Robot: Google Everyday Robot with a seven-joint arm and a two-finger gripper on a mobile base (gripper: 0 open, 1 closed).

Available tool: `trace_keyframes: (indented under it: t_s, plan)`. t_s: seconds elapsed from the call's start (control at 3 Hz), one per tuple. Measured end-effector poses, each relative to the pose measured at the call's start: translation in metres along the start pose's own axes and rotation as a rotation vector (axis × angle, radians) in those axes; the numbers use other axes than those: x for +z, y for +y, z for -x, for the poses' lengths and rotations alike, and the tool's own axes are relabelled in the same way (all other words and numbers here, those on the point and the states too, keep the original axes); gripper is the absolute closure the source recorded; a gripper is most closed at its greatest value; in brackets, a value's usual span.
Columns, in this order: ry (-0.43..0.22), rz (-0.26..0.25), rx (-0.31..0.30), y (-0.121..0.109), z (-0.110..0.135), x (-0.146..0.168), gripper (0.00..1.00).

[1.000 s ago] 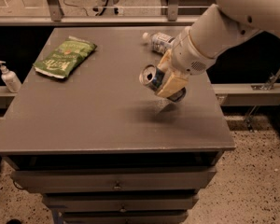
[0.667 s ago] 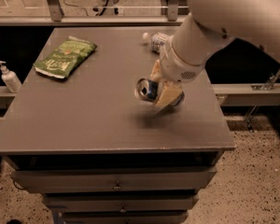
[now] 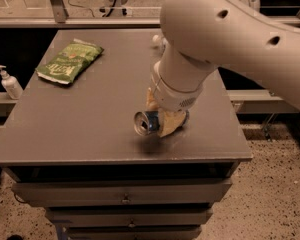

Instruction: Knock redbull can over

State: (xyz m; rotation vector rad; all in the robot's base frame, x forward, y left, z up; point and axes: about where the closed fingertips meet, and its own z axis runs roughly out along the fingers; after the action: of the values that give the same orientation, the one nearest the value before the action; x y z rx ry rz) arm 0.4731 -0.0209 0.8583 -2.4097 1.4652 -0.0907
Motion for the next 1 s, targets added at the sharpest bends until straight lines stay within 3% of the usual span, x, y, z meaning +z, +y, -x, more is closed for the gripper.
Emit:
trace_keyframes:
  t_s: [0.67, 1.0]
  plan:
    - [0.019, 0.026, -0.109, 0.015, 0.026, 0.005, 0.12]
    - [0.019, 0.034, -0.121, 0.017, 0.031, 0.008, 0.0]
